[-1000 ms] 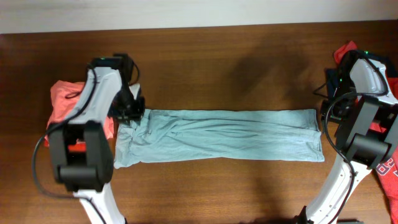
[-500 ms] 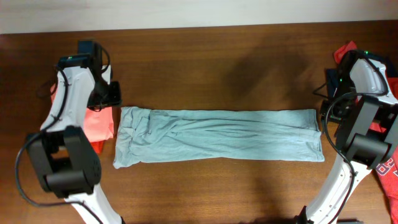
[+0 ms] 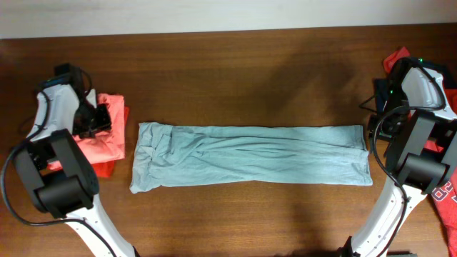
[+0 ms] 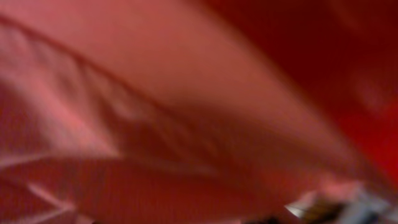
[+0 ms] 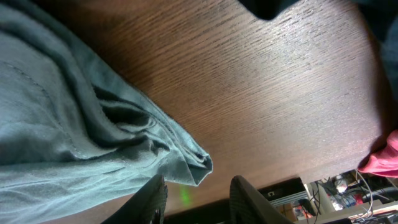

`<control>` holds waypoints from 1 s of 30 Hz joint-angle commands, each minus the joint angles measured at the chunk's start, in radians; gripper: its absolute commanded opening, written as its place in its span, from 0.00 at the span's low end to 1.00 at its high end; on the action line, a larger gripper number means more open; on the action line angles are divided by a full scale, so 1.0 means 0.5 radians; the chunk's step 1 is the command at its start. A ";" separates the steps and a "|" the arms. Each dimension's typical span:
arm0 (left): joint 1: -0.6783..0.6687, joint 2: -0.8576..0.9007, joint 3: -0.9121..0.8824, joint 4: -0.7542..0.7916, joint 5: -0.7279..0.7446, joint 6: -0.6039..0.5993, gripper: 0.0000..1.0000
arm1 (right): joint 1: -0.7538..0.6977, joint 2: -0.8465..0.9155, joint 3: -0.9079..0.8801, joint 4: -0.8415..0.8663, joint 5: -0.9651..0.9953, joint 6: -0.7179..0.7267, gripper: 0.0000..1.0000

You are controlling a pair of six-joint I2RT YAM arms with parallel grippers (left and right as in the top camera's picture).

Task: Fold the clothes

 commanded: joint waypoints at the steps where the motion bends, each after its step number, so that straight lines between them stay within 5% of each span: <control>1: 0.122 0.060 0.003 0.013 -0.031 0.032 0.43 | -0.002 -0.005 -0.011 -0.007 -0.012 0.029 0.38; 20: 0.255 0.040 0.056 0.067 0.155 0.051 0.50 | -0.003 -0.005 -0.010 -0.001 -0.020 0.029 0.38; 30: 0.066 -0.398 0.172 -0.016 0.319 0.179 0.56 | -0.086 -0.018 0.124 -0.046 -0.156 -0.055 0.38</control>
